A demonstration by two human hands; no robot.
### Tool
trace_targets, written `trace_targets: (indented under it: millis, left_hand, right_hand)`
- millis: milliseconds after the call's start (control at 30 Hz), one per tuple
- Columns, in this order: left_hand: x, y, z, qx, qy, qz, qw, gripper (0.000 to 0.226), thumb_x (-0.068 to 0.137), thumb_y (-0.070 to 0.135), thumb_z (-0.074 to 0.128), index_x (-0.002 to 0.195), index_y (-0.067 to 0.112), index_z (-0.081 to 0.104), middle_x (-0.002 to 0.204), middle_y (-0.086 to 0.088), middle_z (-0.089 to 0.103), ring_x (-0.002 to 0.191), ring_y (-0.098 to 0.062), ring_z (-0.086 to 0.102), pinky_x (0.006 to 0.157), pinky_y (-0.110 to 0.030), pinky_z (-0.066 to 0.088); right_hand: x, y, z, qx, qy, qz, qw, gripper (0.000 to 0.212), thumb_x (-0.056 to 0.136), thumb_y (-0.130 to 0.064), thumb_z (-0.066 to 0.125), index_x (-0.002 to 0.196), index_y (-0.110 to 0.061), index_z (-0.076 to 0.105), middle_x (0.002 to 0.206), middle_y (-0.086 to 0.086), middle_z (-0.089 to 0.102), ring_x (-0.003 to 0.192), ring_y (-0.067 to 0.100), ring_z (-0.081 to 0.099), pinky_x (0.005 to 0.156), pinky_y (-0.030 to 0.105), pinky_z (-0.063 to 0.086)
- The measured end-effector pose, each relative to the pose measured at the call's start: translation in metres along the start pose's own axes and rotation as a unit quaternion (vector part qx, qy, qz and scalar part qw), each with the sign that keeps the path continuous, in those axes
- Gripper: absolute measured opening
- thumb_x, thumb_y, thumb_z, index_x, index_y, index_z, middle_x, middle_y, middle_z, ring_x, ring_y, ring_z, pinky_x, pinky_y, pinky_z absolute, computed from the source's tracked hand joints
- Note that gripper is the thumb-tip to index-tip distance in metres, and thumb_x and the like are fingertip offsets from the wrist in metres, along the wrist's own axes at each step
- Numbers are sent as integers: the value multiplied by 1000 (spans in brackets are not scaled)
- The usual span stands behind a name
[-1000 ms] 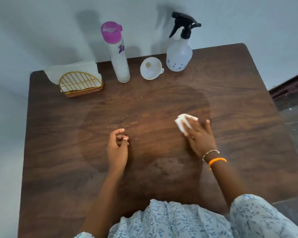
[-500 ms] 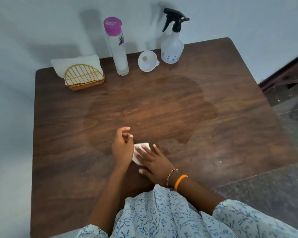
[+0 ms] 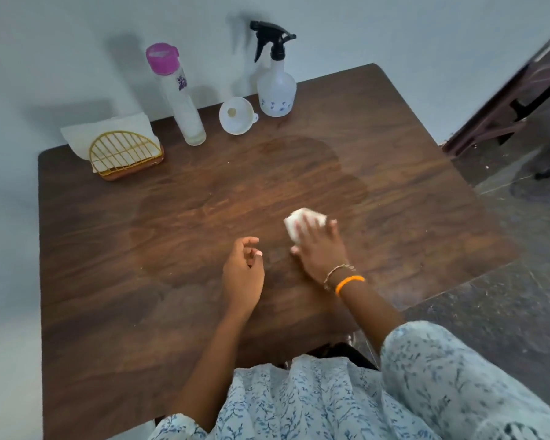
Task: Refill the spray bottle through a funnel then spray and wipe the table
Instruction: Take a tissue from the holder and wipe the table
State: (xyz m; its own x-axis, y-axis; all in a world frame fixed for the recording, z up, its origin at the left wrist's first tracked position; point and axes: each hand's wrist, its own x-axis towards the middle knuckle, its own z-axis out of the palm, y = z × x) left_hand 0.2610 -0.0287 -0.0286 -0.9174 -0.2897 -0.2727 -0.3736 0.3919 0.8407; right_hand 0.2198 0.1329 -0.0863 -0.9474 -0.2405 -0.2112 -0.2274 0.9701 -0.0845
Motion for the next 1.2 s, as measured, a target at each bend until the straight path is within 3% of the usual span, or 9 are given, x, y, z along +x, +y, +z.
trace_targets:
  millis: [167,367,533,600,733,800,967,1067,1200]
  left_hand:
    - [-12,13,22,6,11,22,1000,24,83,5,53,96,22,61,87,4,65,84,-15,60,80,-29,46]
    - [-50,37,88,8,-44,30,999,22,85,4,53,92,24,60,79,6,63,70,-12,56,66,-24,43]
    - [-83,63,154,-30,-91,12,995,27,84,0,52,82,26,59,73,7,61,66,-8,55,69,-27,46]
    - [-92,78,178,-50,-110,1,993,24,85,0,52,82,23,60,74,6,61,63,-6,53,61,-18,44]
    - [-104,112,218,-90,-155,-20,984,15,89,1,50,91,12,60,77,0,60,64,-9,51,51,-5,40]
    - [-107,126,235,-83,-181,-30,980,16,89,4,50,88,17,60,79,1,61,65,-8,52,52,-8,41]
    - [-103,160,272,-77,-254,-48,963,17,90,8,50,91,22,60,92,0,64,78,-11,57,76,-25,48]
    - [-91,181,297,-81,-284,-33,955,19,90,8,51,98,23,59,103,-1,62,86,-12,60,81,-25,51]
    - [-69,208,334,-125,-285,-22,950,28,86,-4,53,98,21,59,101,-2,61,86,-12,60,80,-25,53]
  right_hand:
    - [-50,-28,12,6,-29,-214,976,50,85,-44,34,128,-26,52,135,-2,54,124,18,51,98,55,39]
    - [-64,124,0,51,13,-4,999,51,86,-32,29,129,-20,54,139,4,50,122,24,53,96,55,40]
    - [-91,194,-21,182,107,46,976,32,85,-11,49,112,-21,65,125,0,60,113,24,55,81,35,50]
    - [-96,213,-29,359,146,137,912,30,78,-4,55,101,-16,71,110,5,69,102,19,62,82,25,47]
    - [-114,254,-50,756,137,273,579,28,85,12,49,108,1,60,96,9,63,85,19,60,62,21,53]
    - [-128,269,-58,833,119,272,467,26,87,14,43,97,-5,58,89,6,61,72,12,65,55,20,54]
    - [-142,306,-71,877,142,278,366,23,88,15,41,85,-3,56,88,12,59,73,18,59,52,17,53]
    - [-140,326,-79,889,124,279,341,26,88,14,36,84,1,58,87,14,60,61,14,66,56,18,55]
    - [-128,351,-91,917,86,228,315,29,86,13,31,94,4,58,94,14,62,86,21,61,71,22,55]
